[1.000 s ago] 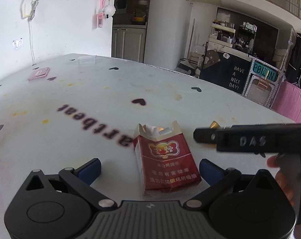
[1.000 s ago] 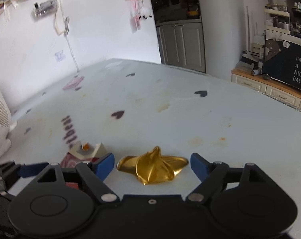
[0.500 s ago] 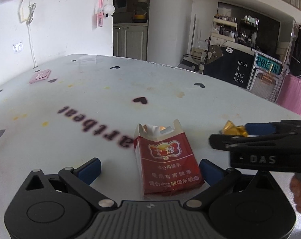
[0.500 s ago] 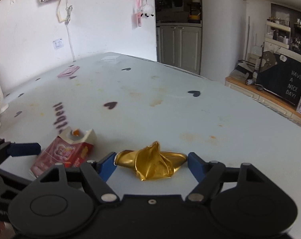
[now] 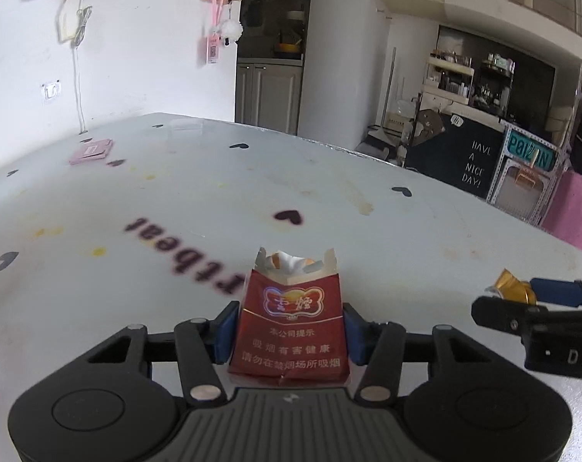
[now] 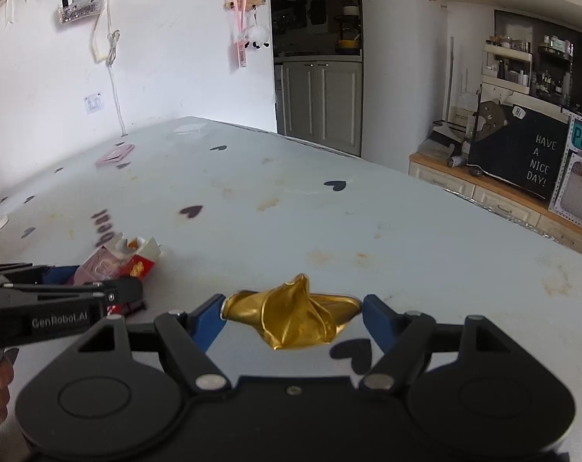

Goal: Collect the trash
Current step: 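Grasp the red cigarette pack with the left gripper while the right gripper grasps the gold foil wrapper, then lift the cigarette pack and gold wrapper and carry them toward the wastebasket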

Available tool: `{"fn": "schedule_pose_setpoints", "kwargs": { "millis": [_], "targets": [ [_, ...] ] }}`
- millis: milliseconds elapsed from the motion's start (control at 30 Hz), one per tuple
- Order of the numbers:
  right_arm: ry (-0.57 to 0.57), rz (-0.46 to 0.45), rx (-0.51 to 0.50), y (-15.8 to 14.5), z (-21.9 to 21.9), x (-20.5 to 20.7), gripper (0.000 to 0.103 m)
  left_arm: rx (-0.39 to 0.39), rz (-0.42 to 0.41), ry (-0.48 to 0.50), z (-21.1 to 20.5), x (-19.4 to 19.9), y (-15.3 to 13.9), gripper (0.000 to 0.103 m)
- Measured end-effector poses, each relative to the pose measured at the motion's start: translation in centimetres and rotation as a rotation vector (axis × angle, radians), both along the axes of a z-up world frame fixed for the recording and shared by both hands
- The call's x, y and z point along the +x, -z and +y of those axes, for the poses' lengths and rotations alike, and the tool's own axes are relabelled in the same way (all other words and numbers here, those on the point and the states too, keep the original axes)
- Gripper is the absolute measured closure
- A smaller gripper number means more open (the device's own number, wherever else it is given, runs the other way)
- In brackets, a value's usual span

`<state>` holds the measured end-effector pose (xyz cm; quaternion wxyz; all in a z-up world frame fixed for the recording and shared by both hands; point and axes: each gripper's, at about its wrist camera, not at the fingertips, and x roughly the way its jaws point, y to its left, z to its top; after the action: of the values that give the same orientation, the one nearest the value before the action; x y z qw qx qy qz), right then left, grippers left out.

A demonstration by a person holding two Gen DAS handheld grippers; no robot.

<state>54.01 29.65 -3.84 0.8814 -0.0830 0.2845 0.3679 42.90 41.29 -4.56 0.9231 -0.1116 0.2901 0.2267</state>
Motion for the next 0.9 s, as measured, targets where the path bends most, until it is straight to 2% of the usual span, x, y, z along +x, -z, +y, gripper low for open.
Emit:
{"fn": "schedule_pose_setpoints", "kwargs": {
  "millis": [167,333,433,700,900],
  "targets": [
    [0.005,-0.020,0.000,-0.8,-0.7,-0.8,0.026,-0.015,-0.018,0.019,-0.1,-0.2,-0.2,0.050],
    [0.032,-0.025,0.008,-1.8,-2.5,-1.6,0.026,0.016,-0.038,0.051,-1.4,-0.6,-0.7,0.050],
    [0.057,-0.022,-0.007,-2.5,-4.3,-2.3,0.025,0.038,-0.046,0.035,-2.1,-1.4,-1.1,0.050],
    [0.116,-0.041,0.004,-5.3,-10.1,-5.4,0.025,-0.004,-0.015,0.017,-5.1,-5.1,-1.0,0.050],
    [0.143,-0.033,0.039,-7.0,-13.6,-8.8,0.025,0.022,-0.026,0.054,-8.7,-8.5,-3.7,0.050]
  ]
}}
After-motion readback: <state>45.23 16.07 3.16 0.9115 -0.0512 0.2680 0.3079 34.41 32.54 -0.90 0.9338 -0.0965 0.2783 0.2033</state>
